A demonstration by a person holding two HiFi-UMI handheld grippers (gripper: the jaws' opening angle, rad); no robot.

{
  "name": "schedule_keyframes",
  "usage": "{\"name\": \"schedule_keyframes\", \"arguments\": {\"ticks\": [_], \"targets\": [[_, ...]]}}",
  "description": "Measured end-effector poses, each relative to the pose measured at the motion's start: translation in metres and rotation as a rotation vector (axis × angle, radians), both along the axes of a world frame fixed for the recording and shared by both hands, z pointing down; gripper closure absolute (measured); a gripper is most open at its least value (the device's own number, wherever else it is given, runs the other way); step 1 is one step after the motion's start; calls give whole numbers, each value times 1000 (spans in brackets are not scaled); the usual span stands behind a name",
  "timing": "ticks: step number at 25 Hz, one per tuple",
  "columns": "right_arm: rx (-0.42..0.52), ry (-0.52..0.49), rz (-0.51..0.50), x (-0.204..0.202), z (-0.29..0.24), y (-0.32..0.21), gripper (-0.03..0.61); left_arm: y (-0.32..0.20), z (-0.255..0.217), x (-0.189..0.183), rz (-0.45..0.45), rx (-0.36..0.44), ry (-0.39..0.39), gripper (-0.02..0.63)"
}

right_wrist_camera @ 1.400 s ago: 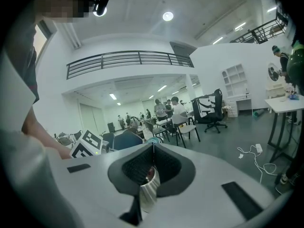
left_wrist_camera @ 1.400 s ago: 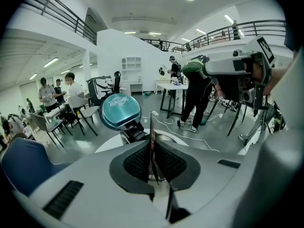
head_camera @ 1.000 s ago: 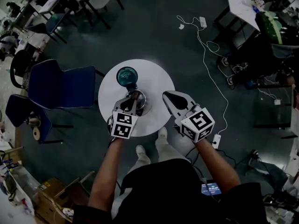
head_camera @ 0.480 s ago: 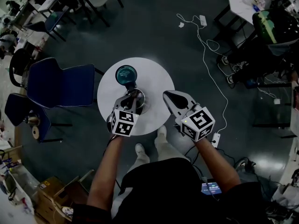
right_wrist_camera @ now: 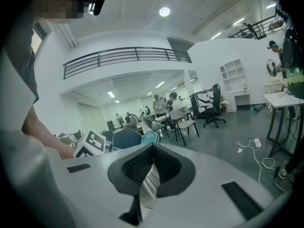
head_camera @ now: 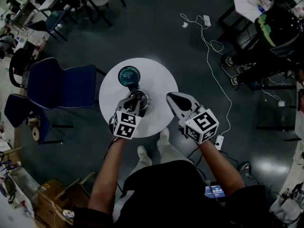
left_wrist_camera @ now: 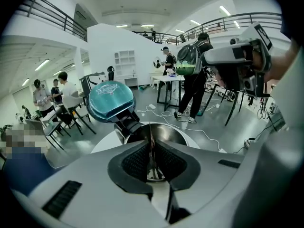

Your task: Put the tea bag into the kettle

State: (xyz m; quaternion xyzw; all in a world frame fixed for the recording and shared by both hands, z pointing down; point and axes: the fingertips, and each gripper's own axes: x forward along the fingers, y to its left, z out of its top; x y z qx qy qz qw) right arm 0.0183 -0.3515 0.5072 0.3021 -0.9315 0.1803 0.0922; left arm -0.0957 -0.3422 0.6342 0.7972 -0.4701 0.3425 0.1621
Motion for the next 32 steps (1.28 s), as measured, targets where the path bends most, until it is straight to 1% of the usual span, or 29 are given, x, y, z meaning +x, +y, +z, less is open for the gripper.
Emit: {"name": "schedule_keyframes", "arguments": {"ticks": [7,14,17,21,27,32], "targets": [[-6,4,5,-3,2,1,558,3,1,-2,4,-9,15,569],[-4,6,6,-2,5,3,558,6,3,2,21,-16,32,528],[-3,8,6,-3,5,3,558,4,0,2,21,1,46,506],[-5,12,7,-2,6,3,558,3,-6,3,29,27,48,505],[-4,19,4,-4,5,3,558,6,-6,1,22,18,49,505],[6,24,0,-11,-1,2,558,10,-17,-5,6,21,79,506]]}}
